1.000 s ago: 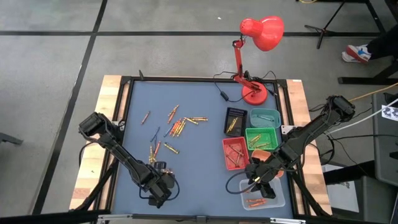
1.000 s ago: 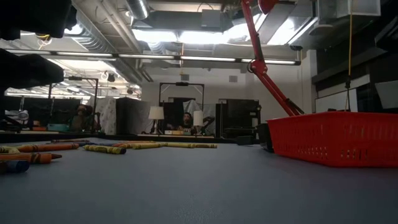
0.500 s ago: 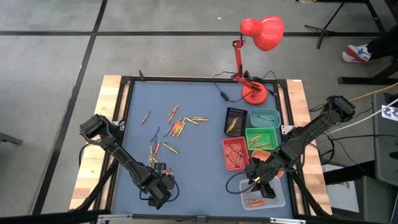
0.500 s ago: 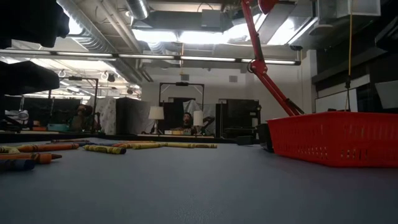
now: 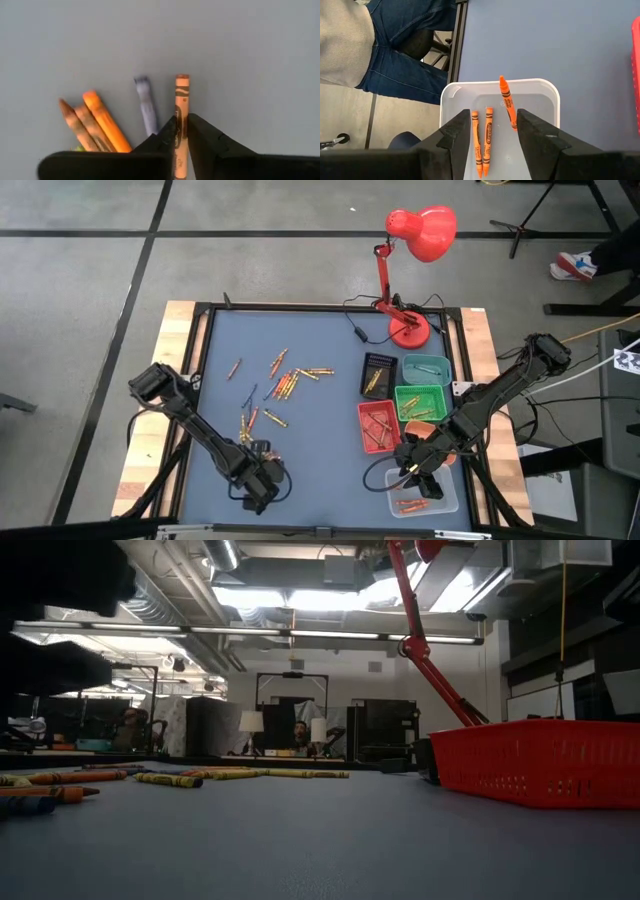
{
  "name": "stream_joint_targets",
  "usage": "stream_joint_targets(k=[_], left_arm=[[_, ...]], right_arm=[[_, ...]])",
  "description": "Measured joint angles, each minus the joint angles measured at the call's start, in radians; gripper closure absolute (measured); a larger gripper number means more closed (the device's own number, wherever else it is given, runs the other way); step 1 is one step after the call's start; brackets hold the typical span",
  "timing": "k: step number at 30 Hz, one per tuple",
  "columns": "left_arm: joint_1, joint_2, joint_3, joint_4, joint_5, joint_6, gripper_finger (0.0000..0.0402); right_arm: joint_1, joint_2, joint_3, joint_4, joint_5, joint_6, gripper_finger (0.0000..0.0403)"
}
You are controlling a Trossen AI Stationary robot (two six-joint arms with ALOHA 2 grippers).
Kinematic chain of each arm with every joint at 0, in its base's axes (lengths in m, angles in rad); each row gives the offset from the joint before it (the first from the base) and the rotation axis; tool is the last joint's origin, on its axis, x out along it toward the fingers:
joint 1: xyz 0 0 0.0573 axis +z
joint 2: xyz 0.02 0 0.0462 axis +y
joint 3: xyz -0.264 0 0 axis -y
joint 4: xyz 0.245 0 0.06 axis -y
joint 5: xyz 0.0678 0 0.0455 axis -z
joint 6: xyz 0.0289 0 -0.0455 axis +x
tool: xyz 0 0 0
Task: Sort crayons
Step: Put the brown crayon into the red basket
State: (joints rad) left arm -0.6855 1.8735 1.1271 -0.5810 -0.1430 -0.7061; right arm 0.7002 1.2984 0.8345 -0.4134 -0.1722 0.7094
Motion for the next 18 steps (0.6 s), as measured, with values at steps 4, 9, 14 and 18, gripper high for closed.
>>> stream_joint_targets(k=[4, 9, 14, 18], left_arm=[[0.028, 0.003, -0.001, 0.085, -0.022, 0.052, 0.0394], [0.075, 0.003, -0.001, 0.204, -0.027, 0.126, 0.0395], [0.138, 0.003, -0.001, 0.37, -0.076, 0.234, 0.0394], [0.198, 0.003, -0.001, 0.54, -0.11, 0.345, 0.0394]], right_arm=[[0.0, 0.0, 0.0, 0.0, 0.0, 0.0, 0.0244], [0.0, 0.0, 0.0, 0.0, 0.025, 0.0, 0.0244], [0.0, 0.0, 0.0, 0.0, 0.074, -0.001, 0.0244], [0.0, 0.0, 0.0, 0.0, 0.113, -0.003, 0.0244]])
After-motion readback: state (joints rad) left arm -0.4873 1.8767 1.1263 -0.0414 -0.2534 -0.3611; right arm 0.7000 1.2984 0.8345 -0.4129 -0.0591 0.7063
